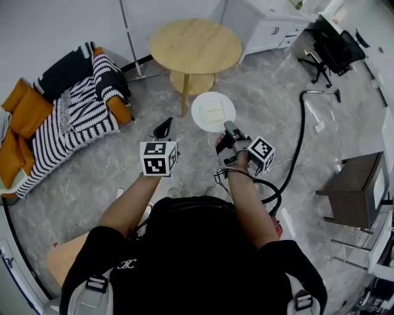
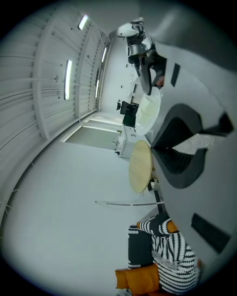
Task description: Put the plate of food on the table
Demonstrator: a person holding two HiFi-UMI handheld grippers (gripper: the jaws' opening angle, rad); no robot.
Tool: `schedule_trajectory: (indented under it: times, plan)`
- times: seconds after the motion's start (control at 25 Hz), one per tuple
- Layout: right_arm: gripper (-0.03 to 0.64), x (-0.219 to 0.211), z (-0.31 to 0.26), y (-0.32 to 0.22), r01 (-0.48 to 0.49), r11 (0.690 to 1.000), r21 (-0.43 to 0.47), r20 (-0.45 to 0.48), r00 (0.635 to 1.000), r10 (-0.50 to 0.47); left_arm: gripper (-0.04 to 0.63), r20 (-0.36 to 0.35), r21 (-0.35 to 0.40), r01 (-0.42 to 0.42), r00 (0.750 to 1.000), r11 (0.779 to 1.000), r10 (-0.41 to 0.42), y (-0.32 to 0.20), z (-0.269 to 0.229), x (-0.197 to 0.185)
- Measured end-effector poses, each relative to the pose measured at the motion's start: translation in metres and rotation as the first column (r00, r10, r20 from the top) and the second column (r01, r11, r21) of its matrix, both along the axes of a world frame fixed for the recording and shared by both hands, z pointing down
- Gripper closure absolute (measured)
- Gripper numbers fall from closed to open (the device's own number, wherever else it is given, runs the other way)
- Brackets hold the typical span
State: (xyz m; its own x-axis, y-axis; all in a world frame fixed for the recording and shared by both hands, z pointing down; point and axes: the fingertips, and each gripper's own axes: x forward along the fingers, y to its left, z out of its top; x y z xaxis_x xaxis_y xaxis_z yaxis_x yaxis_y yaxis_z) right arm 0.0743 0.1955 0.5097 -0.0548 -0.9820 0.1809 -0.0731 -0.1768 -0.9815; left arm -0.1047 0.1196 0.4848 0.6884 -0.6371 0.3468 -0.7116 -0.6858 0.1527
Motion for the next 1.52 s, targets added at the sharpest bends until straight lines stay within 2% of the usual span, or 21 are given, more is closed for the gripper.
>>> schedule_trajectory:
  times: [0.12, 0.32, 0.44, 0.76, 1.04, 1.52]
  plan:
    - [0.595, -0.010, 0.002, 0.000, -0.003, 1.000, -0.007, 0.005, 1.000, 0.003, 0.586, 0.001, 0.000, -0.011, 1.000, 1.000, 0.011, -0.001, 0.002, -0.008]
    - [0.595, -0.054, 0.023, -0.007, -0.015, 1.000, -0.011, 0.003, 1.000, 0.015, 0.586, -0.006, 0.007, -0.029, 1.000, 1.000, 0.029, -0.008, 0.020, -0.051]
    - [0.595, -0.045, 0.015, -0.003, -0.021, 1.000, -0.004, 0.016, 1.000, 0.021, 0.586, 0.001, 0.010, -0.034, 0.999, 0.999, 0.034, -0.002, 0.012, -0.045]
    - [0.594, -0.066, 0.011, -0.006, -0.010, 1.000, -0.020, 0.021, 1.000, 0.010, 0.586, 0.001, -0.009, -0.022, 1.000, 1.000, 0.022, -0.005, 0.009, -0.070]
    - [0.594, -0.068, 0.001, -0.007, 0.000, 1.000, 0.013, -0.018, 1.000, 0.001, 0.586, -0.007, 0.001, -0.008, 1.000, 1.000, 0.008, 0.000, 0.009, -0.083]
    - [0.594, -0.066, 0.002, -0.012, 0.012, 0.999, 0.042, -0.019, 1.000, -0.011, 0.586, -0.021, 0.022, 0.037, 0.999, 0.999, -0.037, 0.001, 0.012, -0.096]
